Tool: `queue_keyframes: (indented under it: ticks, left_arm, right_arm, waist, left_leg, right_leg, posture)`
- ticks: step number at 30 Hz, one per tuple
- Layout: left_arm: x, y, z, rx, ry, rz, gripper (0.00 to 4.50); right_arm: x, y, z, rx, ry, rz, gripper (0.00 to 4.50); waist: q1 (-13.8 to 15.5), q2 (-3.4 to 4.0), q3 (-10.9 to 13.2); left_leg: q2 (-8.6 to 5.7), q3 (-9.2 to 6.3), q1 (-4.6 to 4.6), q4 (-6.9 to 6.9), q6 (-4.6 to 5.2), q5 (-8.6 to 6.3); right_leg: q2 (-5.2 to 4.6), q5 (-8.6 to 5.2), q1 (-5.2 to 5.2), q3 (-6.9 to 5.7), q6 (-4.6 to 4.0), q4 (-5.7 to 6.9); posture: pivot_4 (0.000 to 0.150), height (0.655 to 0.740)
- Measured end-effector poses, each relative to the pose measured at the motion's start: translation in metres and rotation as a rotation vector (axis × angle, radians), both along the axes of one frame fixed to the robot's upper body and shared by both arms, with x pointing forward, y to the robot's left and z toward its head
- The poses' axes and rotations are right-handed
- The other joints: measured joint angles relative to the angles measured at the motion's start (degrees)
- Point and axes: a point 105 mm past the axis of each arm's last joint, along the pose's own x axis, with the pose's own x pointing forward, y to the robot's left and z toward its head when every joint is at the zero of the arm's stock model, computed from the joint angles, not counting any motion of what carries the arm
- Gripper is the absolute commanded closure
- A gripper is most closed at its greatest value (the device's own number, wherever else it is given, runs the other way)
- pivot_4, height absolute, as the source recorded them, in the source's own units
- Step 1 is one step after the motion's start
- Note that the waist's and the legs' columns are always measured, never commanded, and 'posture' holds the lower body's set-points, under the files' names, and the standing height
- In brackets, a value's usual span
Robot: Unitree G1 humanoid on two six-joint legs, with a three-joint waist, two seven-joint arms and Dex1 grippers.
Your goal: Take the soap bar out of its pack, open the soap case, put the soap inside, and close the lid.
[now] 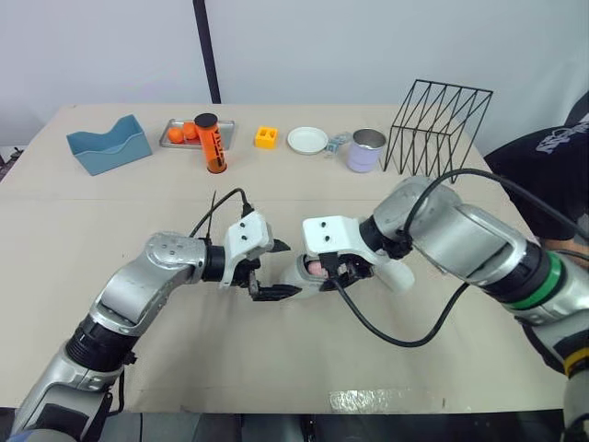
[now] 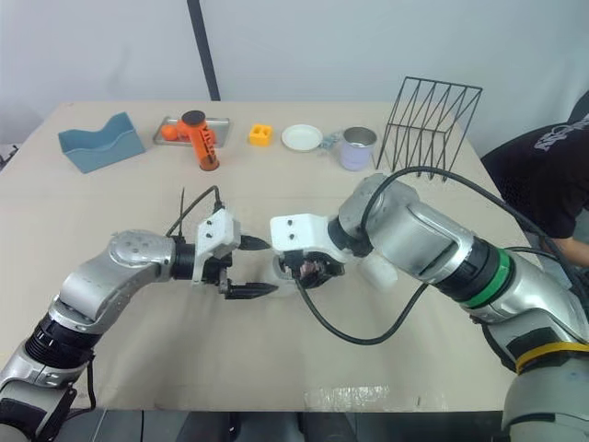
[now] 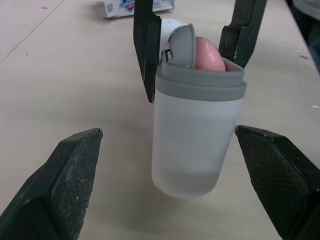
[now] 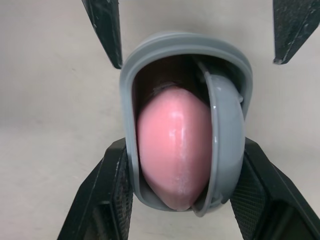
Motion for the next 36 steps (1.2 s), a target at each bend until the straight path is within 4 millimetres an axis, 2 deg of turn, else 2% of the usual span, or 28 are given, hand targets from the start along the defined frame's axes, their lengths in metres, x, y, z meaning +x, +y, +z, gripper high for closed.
queue_keyframes:
  ticks: [3, 13, 36]
  left_arm:
    - [-0.004, -0.01, 0.0, -0.008, -0.005, -0.012, 0.01]
    - [-0.003, -0.024, 0.001, -0.046, -0.006, 0.008, 0.01]
    - [0.006, -0.023, 0.001, -0.04, -0.084, 0.022, 0.01]
  right_arm:
    - [0.005, 0.002, 0.003, -0.011, -0.027, -0.004, 2.49]
    - [0.009, 0.004, 0.002, -0.033, -0.038, 0.002, 2.49]
    - [0.011, 0.008, 0.0, -0.031, -0.026, -0.002, 2.49]
  waist:
    - [0.02, 0.0, 0.0]
    - [0.02, 0.0, 0.0]
    - [0.01, 0.0, 0.0]
  left_leg:
    - [0.0, -0.01, 0.0, 0.0, -0.02, 0.01]
    - [-0.02, -0.03, 0.0, 0.02, -0.04, 0.03]
    - [-0.02, -0.05, 0.0, 0.03, -0.05, 0.03]
  right_leg:
    - [-0.01, 0.0, 0.0, -0.02, 0.0, 0.0]
    - [-0.03, 0.01, 0.01, -0.05, -0.01, 0.02]
    - [-0.04, 0.01, 0.03, -0.09, -0.02, 0.04]
  posture:
    - [0.15, 0.74]
    - [0.15, 0.74]
    - [0.15, 0.74]
